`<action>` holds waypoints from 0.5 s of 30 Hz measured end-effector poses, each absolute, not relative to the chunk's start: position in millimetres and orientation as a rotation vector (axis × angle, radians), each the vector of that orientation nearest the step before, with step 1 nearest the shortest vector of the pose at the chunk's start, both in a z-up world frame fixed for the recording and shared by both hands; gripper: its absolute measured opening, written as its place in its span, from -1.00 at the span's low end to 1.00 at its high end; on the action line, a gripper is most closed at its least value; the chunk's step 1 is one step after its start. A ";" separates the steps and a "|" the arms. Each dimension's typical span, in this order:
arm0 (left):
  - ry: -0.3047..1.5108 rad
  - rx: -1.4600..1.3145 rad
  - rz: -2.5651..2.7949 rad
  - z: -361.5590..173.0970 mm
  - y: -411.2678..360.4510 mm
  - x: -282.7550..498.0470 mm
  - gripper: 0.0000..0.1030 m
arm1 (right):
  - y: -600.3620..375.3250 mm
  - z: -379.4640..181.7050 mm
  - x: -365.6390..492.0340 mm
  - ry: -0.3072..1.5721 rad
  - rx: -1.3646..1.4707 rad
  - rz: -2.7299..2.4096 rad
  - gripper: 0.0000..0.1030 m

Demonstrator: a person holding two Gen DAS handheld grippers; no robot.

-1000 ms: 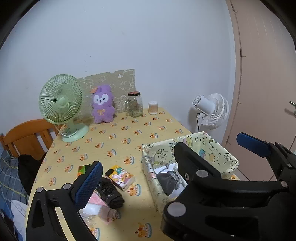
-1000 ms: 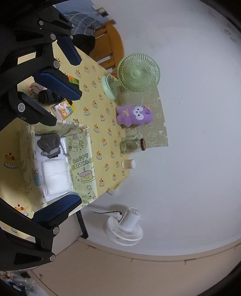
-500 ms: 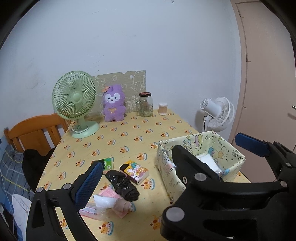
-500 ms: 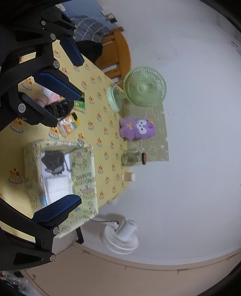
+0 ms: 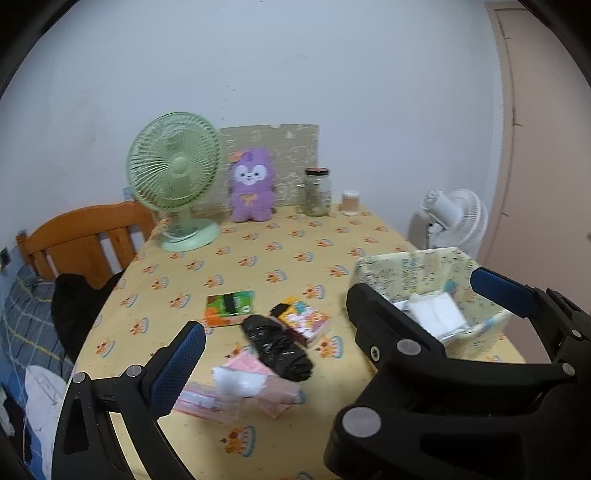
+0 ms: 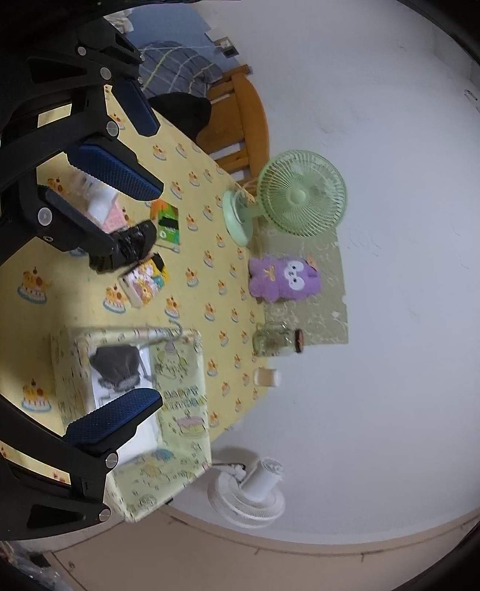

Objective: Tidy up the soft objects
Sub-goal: 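Withdraw both grippers from the box back toward the pile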

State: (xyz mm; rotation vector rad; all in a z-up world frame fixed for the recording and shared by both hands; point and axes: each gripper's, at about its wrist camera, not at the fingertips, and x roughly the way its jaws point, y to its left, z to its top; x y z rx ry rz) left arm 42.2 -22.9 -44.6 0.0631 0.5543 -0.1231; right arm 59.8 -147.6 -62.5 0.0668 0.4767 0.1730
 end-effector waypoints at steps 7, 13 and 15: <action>0.580 0.040 -0.074 -65.6 -3.6 50.9 0.99 | -125.8 -84.1 72.5 0.503 0.061 0.150 0.99; 0.612 0.023 -0.046 -83.6 12.8 57.1 0.98 | -109.9 -101.4 84.0 0.535 0.048 0.177 0.96; 0.625 0.020 -0.028 -88.2 18.9 59.9 0.98 | -103.6 -106.4 88.4 0.555 0.040 0.193 0.88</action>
